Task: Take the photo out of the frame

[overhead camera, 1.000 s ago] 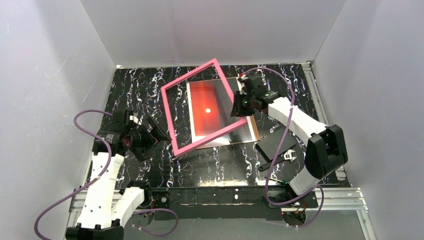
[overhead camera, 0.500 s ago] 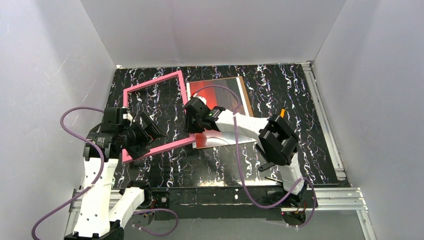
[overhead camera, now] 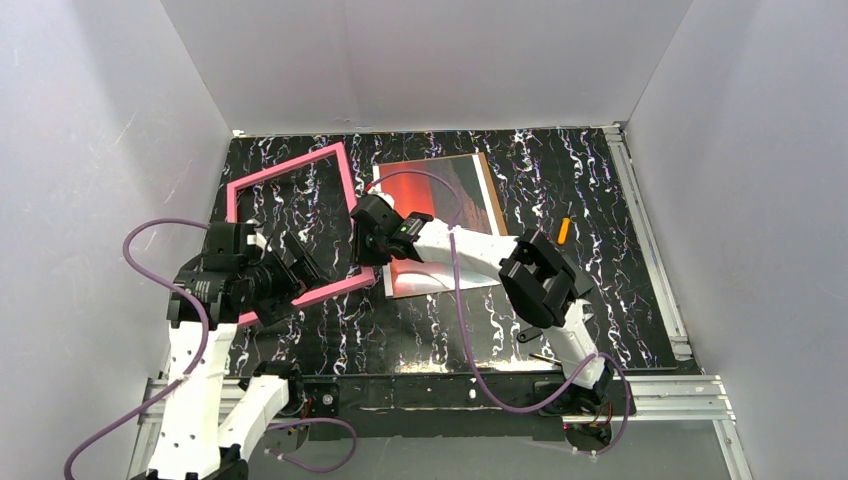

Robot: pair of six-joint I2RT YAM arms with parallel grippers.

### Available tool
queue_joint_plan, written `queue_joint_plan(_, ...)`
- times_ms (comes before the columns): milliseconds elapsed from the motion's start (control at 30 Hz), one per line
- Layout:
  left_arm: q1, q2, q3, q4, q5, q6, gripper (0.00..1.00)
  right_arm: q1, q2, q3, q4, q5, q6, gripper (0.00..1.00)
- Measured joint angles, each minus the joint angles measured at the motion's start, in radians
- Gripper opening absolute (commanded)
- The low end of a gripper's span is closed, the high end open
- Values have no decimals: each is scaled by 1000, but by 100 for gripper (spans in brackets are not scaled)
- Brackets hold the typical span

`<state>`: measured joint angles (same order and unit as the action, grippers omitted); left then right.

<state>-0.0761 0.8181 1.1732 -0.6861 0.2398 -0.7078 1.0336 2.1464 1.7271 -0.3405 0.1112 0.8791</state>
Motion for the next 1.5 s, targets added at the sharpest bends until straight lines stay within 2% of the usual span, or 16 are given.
queue_joint_plan(133, 1, 4, -57, -9, 0, -6, 100, 3, -2, 1, 8, -15, -23, 1)
queue_joint_plan(233, 9, 18, -132, -14, 9, -52, 100, 3, -29, -65, 44, -29, -31, 1)
queue_joint_plan(400, 44, 24, -296, 58, 38, -174, 100, 2, -66, -140, 82, -49, -37, 1)
queue_joint_plan(567, 66, 25, -368, 135, 73, -308, 100, -3, -92, -191, 111, -71, -25, 1)
queue_joint_plan(700, 122, 19, -483, 225, 96, -433, 100, -6, -102, -222, 142, -91, -13, 1)
queue_joint_plan(833, 161, 83, -536, 304, 129, -542, 100, -6, -119, -257, 156, -108, -9, 1)
queue_joint_plan(1033, 168, 66, -611, 413, 78, -653, 69, -6, -137, -262, 162, -115, -14, 1)
queue_joint_plan(1100, 169, 59, -639, 431, 66, -677, 43, -8, -140, -268, 164, -115, -18, 1)
queue_joint_plan(1267, 206, 113, -663, 482, 63, -761, 0, -16, -142, -272, 129, -106, -9, 1)
queue_joint_plan(1333, 216, 148, -661, 504, 45, -768, 0, -11, -143, -278, 101, -106, -14, 1)
queue_joint_plan(1433, 225, 195, -633, 491, 30, -703, 0, -2, -156, -284, 80, -99, -40, 1)
queue_joint_plan(1467, 225, 200, -622, 480, 30, -680, 0, -6, -162, -284, 78, -105, -45, 87)
queue_joint_plan(1500, 226, 201, -618, 473, 42, -666, 0, -15, -171, -284, 77, -121, -53, 98)
